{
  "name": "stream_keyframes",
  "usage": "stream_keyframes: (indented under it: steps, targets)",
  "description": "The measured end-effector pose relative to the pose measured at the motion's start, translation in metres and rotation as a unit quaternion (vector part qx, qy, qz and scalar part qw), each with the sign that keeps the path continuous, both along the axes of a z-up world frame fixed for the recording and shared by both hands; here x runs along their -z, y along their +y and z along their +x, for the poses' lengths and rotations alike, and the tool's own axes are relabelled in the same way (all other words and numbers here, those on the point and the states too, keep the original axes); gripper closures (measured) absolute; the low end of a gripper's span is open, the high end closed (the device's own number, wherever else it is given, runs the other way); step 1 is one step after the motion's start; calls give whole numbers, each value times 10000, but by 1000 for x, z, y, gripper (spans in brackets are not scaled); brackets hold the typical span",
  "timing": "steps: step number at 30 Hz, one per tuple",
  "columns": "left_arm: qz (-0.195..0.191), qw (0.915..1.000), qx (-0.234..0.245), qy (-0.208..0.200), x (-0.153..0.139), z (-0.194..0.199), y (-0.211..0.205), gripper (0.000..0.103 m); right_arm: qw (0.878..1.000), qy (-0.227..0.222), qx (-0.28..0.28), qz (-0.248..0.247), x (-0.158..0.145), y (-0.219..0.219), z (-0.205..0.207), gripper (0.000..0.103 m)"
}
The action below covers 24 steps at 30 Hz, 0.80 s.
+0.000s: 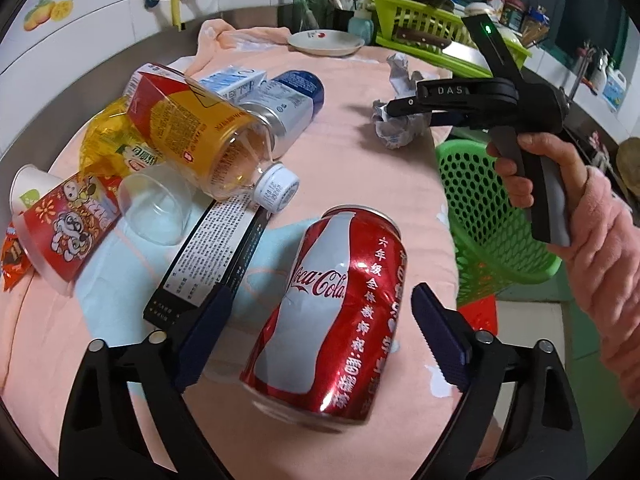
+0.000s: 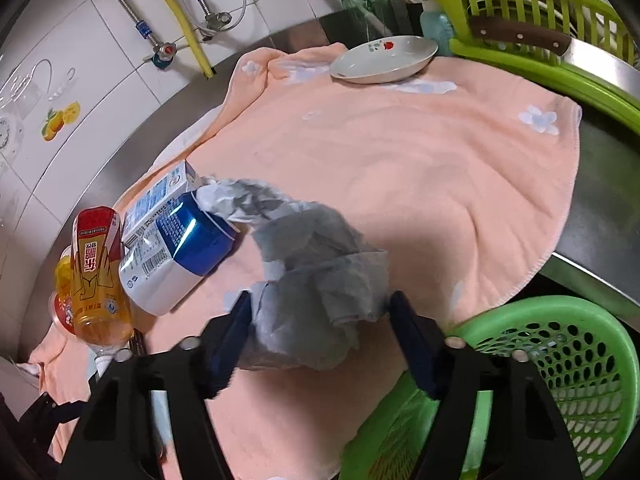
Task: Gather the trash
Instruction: 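Grasp the crumpled foil with the right tool while the left tool grasps the red Coca-Cola can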
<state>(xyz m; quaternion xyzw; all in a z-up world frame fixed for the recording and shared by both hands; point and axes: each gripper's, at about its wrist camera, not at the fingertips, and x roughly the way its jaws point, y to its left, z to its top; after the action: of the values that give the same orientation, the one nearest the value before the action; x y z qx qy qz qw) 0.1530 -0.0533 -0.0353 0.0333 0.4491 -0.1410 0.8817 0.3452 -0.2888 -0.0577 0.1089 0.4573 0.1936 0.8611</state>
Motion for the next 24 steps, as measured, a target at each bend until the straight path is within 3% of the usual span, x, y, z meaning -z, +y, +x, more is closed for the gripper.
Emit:
stream_keyframes:
  steps: [8,24]
  targets:
    - [-29,9996,221,163,9,8,-6,29,9997,-231,-50,7,-11,3,-16,60]
    - [-190,9996,180,93,8,9,-9,35,9971,-562,446,-251,-33,-51,-87,64]
